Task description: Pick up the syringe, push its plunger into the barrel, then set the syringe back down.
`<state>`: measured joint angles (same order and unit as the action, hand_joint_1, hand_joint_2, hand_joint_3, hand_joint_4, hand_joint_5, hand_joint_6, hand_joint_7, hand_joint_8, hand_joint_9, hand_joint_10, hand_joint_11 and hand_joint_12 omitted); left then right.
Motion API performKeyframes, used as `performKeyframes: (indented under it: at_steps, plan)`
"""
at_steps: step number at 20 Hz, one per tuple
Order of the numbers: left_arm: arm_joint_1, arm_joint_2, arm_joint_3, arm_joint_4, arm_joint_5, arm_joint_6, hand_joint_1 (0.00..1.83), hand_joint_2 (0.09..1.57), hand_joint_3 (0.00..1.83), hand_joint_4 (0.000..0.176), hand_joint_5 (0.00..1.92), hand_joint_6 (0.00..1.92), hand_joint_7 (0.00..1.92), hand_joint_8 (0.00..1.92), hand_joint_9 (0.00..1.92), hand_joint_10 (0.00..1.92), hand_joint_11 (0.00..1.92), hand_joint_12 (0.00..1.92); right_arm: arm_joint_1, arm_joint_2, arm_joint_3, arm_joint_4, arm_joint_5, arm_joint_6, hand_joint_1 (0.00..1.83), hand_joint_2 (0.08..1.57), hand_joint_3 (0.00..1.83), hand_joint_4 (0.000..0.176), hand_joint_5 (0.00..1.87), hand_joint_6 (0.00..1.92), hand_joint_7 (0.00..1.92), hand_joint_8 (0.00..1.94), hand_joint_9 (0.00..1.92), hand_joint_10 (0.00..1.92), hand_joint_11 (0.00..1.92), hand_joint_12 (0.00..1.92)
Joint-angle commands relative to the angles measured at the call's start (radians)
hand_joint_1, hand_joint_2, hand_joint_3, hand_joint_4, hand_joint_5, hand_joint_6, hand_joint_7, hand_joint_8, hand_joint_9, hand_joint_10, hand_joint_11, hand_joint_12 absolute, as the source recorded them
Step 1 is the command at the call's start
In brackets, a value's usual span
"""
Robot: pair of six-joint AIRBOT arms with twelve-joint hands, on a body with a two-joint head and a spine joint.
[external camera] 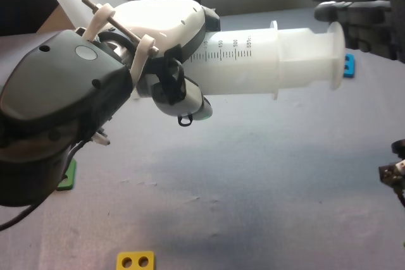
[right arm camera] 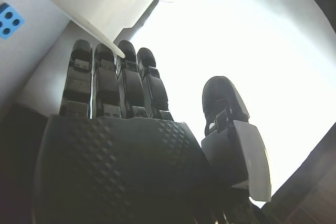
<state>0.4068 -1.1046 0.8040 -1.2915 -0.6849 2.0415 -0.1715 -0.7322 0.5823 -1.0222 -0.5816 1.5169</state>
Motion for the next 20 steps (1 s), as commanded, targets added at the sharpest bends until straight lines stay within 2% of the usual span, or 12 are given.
performKeyframes:
  at_steps: [1, 10, 14, 18, 20]
  plan:
    - [-0.023, -0.011, -0.009, 0.088, 0.037, -0.013, 1.32, 1.27, 0.0, 0.0, 0.66, 1.38, 0.67, 1.54, 0.64, 1.6, 0.46, 1.57, 0.018, -0.023, -0.014, -0.026, 0.167, 0.017, 0.0, 1.31, 0.0, 0.0, 0.18, 0.0, 0.17, 0.0, 0.13, 0.0, 0.0, 0.1]
    - [-0.027, -0.01, -0.009, 0.084, 0.037, -0.012, 1.32, 1.26, 0.0, 0.0, 0.67, 1.38, 0.7, 1.51, 0.65, 1.59, 0.45, 1.56, 0.019, -0.102, -0.012, -0.058, 0.167, 0.018, 0.0, 1.3, 0.0, 0.0, 0.17, 0.0, 0.17, 0.0, 0.13, 0.01, 0.0, 0.11]
    - [-0.025, -0.011, -0.007, 0.084, 0.038, -0.009, 1.32, 1.27, 0.0, 0.0, 0.65, 1.37, 0.67, 1.55, 0.63, 1.63, 0.44, 1.57, 0.033, -0.138, -0.012, -0.059, 0.17, 0.021, 0.0, 1.31, 0.0, 0.0, 0.18, 0.0, 0.18, 0.0, 0.13, 0.0, 0.0, 0.1]
    - [-0.025, -0.01, -0.004, 0.084, 0.038, -0.008, 1.32, 1.28, 0.0, 0.0, 0.65, 1.37, 0.66, 1.57, 0.62, 1.65, 0.44, 1.59, 0.034, -0.139, -0.013, -0.059, 0.169, 0.024, 0.0, 1.3, 0.0, 0.0, 0.19, 0.0, 0.19, 0.0, 0.13, 0.0, 0.0, 0.1]
    - [-0.025, -0.011, -0.003, 0.084, 0.038, -0.008, 1.32, 1.27, 0.0, 0.0, 0.66, 1.36, 0.67, 1.55, 0.62, 1.64, 0.45, 1.58, 0.033, -0.107, -0.013, -0.059, 0.169, 0.016, 0.0, 1.31, 0.0, 0.0, 0.18, 0.0, 0.18, 0.0, 0.13, 0.0, 0.0, 0.09]
